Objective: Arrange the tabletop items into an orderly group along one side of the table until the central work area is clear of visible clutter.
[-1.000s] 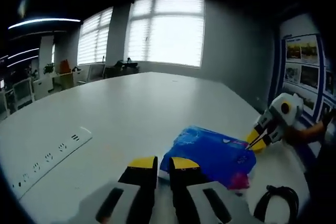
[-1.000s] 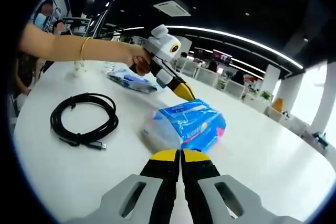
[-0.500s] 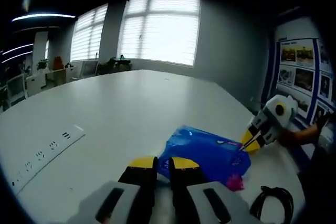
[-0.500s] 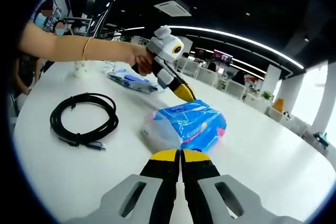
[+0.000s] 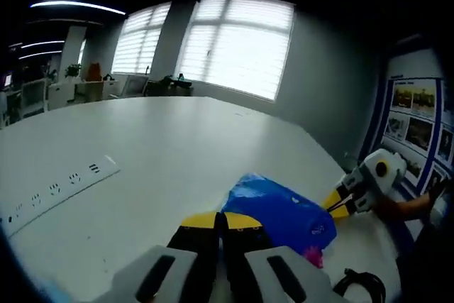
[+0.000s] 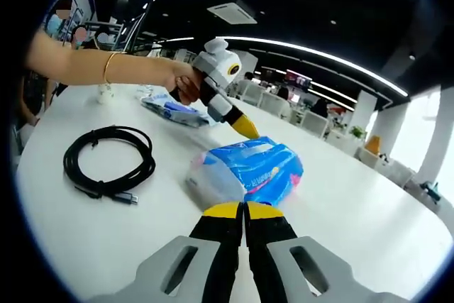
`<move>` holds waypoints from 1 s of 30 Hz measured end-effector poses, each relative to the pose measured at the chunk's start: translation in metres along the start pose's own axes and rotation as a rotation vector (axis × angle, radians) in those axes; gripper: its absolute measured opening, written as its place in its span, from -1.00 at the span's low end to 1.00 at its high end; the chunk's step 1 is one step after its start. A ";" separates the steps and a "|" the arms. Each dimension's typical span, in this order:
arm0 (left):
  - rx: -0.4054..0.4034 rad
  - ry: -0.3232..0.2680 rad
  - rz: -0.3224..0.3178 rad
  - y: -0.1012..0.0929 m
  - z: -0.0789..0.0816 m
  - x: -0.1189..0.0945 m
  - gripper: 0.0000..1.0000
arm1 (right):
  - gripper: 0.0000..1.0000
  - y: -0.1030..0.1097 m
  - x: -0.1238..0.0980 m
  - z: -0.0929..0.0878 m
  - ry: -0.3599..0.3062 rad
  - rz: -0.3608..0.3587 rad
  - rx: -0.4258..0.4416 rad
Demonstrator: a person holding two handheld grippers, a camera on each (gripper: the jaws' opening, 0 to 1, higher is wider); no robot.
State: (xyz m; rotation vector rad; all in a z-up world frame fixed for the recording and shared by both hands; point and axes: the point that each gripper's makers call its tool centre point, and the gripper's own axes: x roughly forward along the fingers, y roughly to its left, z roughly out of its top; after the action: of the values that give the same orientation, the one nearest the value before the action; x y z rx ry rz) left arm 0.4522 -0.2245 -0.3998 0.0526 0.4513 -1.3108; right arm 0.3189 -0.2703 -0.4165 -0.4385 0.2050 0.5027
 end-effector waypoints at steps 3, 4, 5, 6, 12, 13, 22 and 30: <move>0.003 -0.005 0.002 0.000 0.001 -0.001 -1.00 | -1.00 -0.001 -0.001 0.000 0.001 -0.001 -0.003; 0.004 -0.009 0.002 -0.002 0.002 -0.003 -1.00 | -1.00 -0.002 -0.001 -0.001 0.001 -0.001 -0.003; 0.005 -0.013 0.003 -0.005 0.002 -0.005 -1.00 | -1.00 -0.002 -0.001 -0.001 0.001 -0.001 -0.002; 0.015 -0.013 0.003 -0.006 0.002 -0.006 -1.00 | -1.00 -0.004 -0.002 -0.001 0.003 -0.003 -0.002; 0.019 -0.028 0.018 -0.006 0.006 -0.012 -1.00 | -1.00 -0.011 -0.005 -0.001 -0.005 -0.012 0.027; 0.020 -0.029 0.018 -0.006 0.006 -0.012 -1.00 | -1.00 -0.012 -0.004 -0.002 -0.005 -0.014 0.032; 0.029 -0.015 0.020 -0.009 -0.001 -0.012 -1.00 | -1.00 -0.019 -0.005 -0.009 0.003 -0.037 0.062; 0.015 -0.030 0.014 -0.013 0.002 -0.016 -1.00 | -1.00 -0.023 -0.005 -0.007 0.001 -0.047 0.063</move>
State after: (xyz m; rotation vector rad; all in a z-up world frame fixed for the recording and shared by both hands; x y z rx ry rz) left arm 0.4378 -0.2136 -0.3894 0.0486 0.4144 -1.2999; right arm 0.3261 -0.2938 -0.4135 -0.3811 0.2111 0.4490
